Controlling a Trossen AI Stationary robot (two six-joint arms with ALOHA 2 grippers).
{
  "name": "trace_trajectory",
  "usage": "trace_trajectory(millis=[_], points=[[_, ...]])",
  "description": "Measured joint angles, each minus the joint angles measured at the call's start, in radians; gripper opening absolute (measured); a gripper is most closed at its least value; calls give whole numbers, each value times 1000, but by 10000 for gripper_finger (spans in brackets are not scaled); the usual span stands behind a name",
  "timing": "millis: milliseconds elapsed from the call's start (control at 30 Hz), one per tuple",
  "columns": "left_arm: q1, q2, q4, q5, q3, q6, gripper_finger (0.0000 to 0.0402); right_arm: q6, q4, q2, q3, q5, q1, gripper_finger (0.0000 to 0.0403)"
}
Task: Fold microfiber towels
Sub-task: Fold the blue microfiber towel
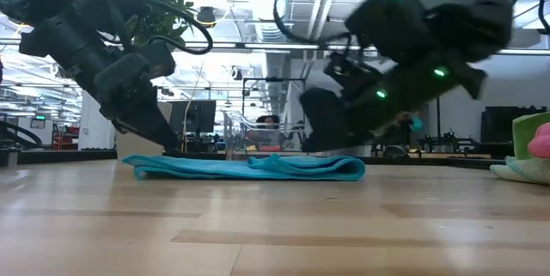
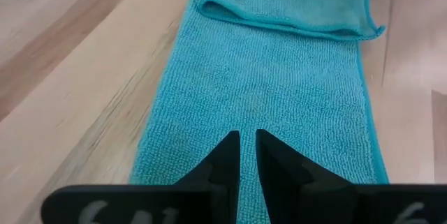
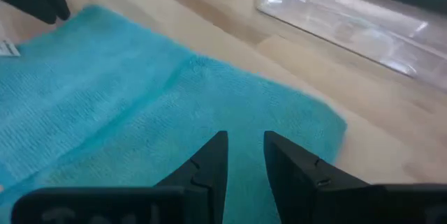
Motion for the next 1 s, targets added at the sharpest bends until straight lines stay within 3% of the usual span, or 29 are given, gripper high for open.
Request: trace_trajectory(millis=[167,367,500,600,800,900,1000], points=[[0,0,13,-3,0,-10,38,37,15,36,-12,46,3,118],[-1,0,23,-2,0,-46,38,35,132,151,17,38,-24,118],[-21,-12,8,-7,0,-91,33,-2,142,152,29,26,-25,118],[-50,-31,-18,-55,2,-136,22,-36,136,120,30,17,-17,118],[-65,-77,-214,-249,-1,-258,11,-125,142,68,42,15,-2,118],[-40,-116,-259,-273,0,-205,30,-133,157,61,42,15,4,118],[1,-151,-260,-205,0,-164,74,-134,157,61,41,15,11,118]])
